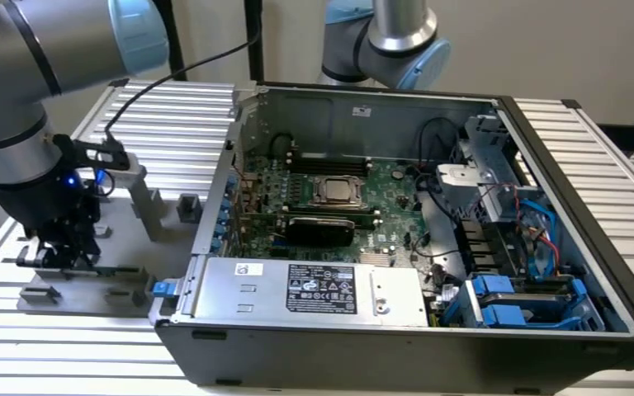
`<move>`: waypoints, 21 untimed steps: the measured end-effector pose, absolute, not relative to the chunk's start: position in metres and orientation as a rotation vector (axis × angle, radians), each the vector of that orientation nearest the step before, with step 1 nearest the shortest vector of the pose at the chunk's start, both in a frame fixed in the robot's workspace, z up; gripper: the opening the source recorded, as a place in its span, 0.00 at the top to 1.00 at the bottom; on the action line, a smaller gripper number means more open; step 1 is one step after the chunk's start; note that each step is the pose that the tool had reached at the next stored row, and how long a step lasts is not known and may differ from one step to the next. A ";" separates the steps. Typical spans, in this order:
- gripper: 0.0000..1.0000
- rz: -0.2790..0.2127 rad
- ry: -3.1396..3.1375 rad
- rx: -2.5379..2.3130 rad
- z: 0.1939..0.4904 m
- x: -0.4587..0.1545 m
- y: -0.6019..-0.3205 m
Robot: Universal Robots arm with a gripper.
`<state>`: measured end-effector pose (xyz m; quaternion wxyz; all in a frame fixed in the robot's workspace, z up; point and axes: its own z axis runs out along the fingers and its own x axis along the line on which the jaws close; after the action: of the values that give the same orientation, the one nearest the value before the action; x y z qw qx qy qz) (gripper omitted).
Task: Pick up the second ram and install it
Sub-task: 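Pick up the second ram and move it above second insertion slot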
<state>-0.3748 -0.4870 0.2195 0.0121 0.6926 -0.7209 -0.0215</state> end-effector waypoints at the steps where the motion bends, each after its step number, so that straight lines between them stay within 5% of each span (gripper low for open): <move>1: 0.70 -0.067 -2.248 2.159 0.218 -0.375 -0.487; 21: 0.70 -0.074 -2.247 2.175 0.194 -0.374 -0.487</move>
<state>-0.3741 -0.4870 0.1943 0.0068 0.6954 -0.7182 -0.0236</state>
